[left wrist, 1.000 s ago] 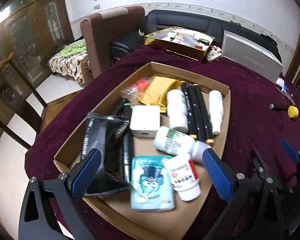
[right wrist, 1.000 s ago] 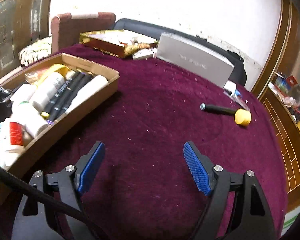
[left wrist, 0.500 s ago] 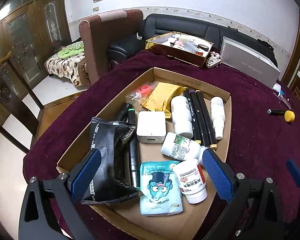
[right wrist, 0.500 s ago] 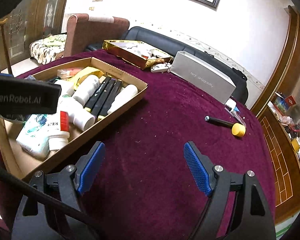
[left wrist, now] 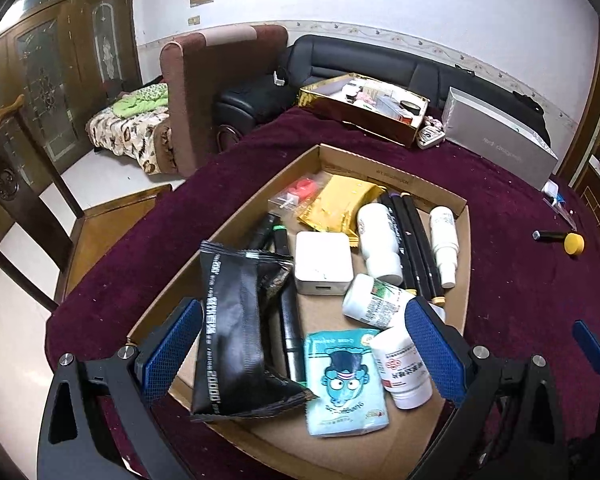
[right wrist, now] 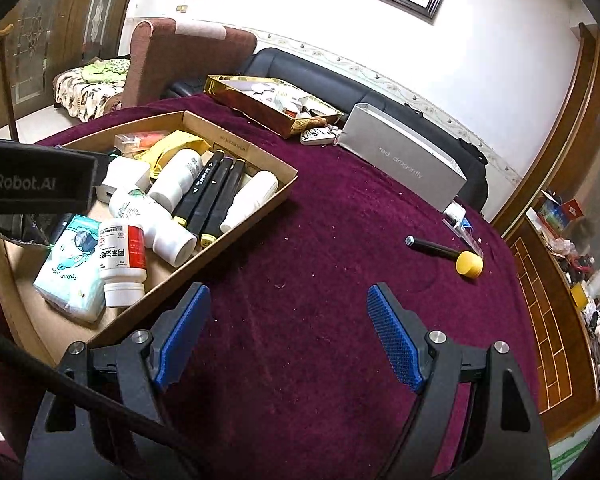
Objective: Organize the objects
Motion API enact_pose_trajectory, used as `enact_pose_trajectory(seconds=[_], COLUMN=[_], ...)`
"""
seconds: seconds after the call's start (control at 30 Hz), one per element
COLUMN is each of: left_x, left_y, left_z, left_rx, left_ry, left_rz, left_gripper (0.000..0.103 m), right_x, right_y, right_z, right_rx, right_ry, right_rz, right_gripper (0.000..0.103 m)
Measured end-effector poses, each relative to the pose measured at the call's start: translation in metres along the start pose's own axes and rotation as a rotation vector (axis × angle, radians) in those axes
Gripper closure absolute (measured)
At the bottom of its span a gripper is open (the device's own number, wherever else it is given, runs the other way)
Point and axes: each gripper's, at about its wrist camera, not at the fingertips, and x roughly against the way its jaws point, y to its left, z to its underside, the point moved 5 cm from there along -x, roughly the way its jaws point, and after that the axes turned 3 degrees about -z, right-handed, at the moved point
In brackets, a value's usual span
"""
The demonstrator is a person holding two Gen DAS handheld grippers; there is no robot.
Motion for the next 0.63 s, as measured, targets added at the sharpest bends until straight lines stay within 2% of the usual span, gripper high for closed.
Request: enact_pose_trajectory(seconds=[0.2, 0.63], left_x=[-0.0015, 0.0020], left_y=[0.0086, 0.0036], left_z=[-0.0004, 0.0019], left_rx=[0.037, 0.037], left_ry=[0.003, 0.013], left_rz=[-0.004, -0.007], left_gripper=[0.004, 0.004], right_x=[0.0014, 0.0062], right_y=[-0.0017, -0.0070], right_z=[0.0005, 0.0018], right_rx=[-0.014, -0.033], right_ry=[0.007, 0.003], right_rz=[-0.003, -0.013], right_gripper=[0.022, 0.022])
